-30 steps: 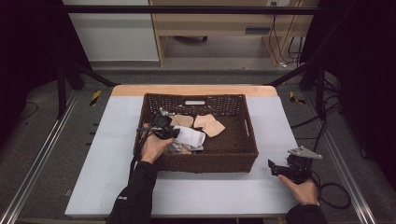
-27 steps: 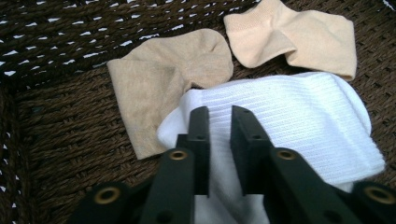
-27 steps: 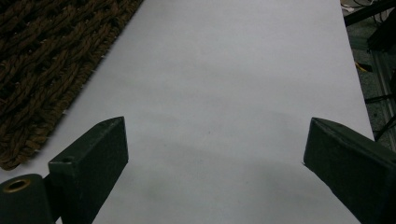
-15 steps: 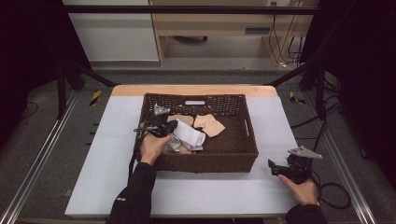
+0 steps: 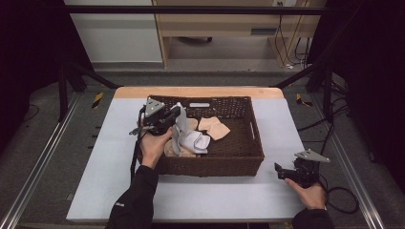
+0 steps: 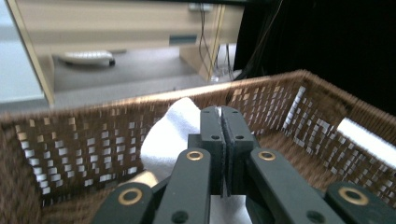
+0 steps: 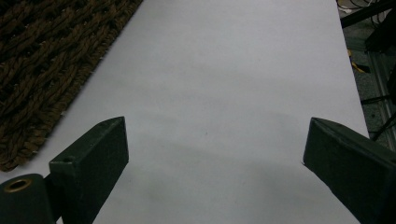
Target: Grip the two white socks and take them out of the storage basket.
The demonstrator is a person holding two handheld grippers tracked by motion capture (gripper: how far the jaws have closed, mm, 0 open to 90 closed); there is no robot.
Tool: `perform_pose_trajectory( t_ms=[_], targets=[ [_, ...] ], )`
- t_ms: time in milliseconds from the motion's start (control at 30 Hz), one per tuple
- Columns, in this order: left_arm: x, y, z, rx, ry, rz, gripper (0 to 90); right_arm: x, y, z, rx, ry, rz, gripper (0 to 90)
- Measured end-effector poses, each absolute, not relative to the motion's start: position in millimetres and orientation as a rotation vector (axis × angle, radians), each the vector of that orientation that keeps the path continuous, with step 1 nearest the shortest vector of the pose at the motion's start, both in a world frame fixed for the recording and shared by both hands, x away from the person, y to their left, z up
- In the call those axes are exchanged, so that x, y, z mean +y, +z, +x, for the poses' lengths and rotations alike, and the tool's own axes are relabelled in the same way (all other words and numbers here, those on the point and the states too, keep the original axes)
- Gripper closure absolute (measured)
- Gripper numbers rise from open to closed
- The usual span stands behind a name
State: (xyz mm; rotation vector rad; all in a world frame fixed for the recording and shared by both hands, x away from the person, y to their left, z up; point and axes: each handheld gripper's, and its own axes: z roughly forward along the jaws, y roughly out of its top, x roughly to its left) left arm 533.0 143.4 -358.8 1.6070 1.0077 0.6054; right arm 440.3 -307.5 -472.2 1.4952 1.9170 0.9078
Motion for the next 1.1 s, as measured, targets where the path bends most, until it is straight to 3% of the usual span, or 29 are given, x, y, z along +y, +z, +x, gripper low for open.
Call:
perform_pose_trajectory(
  t_ms=[533,1100],
  targets=[
    [151,-307,512,0.914,0.641,1.511,88.2,-308,-471,439,1.916,0.914,1.492,7.3],
    [204,-262,478,0.898,0.711,1.414,88.2,-308,-471,439,1.913,0.912,1.49,7.7]
  ],
)
